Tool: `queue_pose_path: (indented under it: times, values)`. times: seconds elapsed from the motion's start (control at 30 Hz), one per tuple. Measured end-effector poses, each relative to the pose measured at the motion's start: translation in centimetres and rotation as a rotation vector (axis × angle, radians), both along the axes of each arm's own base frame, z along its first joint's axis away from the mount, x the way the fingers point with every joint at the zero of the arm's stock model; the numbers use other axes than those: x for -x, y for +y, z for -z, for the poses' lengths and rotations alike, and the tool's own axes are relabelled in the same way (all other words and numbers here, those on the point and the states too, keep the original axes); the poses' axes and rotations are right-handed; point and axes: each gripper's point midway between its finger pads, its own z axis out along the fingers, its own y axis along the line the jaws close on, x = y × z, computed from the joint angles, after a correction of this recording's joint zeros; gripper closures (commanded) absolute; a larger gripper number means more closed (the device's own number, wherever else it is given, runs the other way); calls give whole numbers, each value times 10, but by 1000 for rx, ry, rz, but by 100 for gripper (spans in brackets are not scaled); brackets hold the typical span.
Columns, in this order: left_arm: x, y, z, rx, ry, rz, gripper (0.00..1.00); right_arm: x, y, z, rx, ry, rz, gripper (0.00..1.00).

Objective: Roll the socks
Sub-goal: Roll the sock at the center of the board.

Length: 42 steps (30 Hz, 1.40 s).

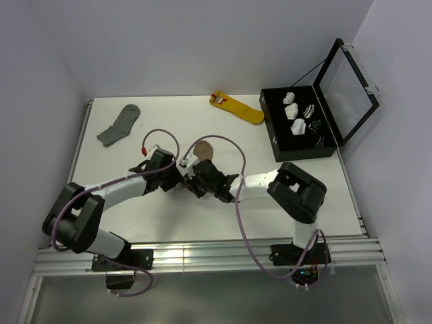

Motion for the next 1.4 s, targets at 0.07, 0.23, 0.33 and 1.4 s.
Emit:
queue_pose_path:
  times: [0.07, 0.23, 0.33, 1.4]
  values:
    - [2, 7, -6, 1, -23, -28, 46, -2, 0, -1, -57, 70, 3, 100]
    - [2, 19, -29, 33, -120, -97, 43, -10, -9, -5, -212, 264, 23, 100]
    - [3, 22, -37, 54, -160, -113, 44, -16, -16, -9, -297, 369, 41, 100]
    - [-14, -12, -10, 163, -189, -58, 44, -31, -35, 9, -654, 948, 82, 100]
